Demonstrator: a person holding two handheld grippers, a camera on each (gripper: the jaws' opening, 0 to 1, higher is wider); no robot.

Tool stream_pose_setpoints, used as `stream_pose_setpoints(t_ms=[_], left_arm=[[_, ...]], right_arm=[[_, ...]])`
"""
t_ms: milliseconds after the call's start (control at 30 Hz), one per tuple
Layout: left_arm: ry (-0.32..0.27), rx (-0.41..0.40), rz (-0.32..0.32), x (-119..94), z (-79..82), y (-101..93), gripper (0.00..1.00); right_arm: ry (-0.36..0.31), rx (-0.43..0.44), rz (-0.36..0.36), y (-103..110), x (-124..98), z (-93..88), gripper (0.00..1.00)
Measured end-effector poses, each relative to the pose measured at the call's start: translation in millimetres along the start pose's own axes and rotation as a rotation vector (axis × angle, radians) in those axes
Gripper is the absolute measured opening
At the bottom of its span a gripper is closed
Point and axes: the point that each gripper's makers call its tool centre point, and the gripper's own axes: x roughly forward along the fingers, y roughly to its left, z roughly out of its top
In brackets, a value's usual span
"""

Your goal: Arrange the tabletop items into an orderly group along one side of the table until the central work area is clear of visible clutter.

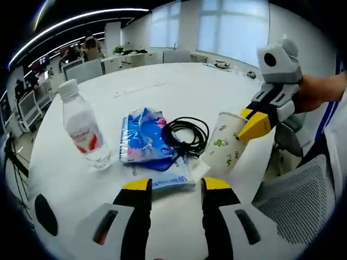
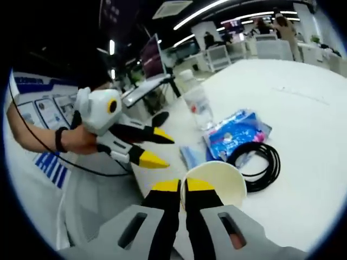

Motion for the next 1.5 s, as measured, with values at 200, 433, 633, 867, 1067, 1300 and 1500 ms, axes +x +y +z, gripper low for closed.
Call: stream_pose_setpoints(t_ms=[200, 433, 633, 867, 1067, 1300, 1500], left_arm=[[-0.043, -0.099, 0.063, -5, 1.8, 21.8, 0.33], [-0.110, -0.241, 0.127, -11, 7.3, 47.7, 0.35], [-0.134, -0.278, 0.169, -16, 13.5, 60.1, 0.35], [-0.147, -0.298, 0.189, -18, 16.1, 63.7, 0.35], [-0.153, -0.305, 0.196, -20, 16.9, 64.9, 0.35], [-0.158, -0.312, 0.202, -22, 17.4, 69.2, 0.35], [-0.163, -0.317, 0.209, -24, 17.4, 73.2, 0.35]], right_arm=[[0.025, -0.017, -0.038, -8, -6, -9.4, 0.00], [0.037, -0.014, -0.067, -13, -11, -17.5, 0.00], [0.081, -0.055, -0.098, -19, -13, -26.7, 0.00], [0.202, -0.205, -0.141, -29, -14, -42.7, 0.00], [0.312, -0.402, -0.150, -28, -11, -48.1, 0.00], [0.419, -0.592, -0.131, -24, -2, -57.6, 0.05], [0.415, -0.594, -0.119, -21, 0, -57.9, 0.09]])
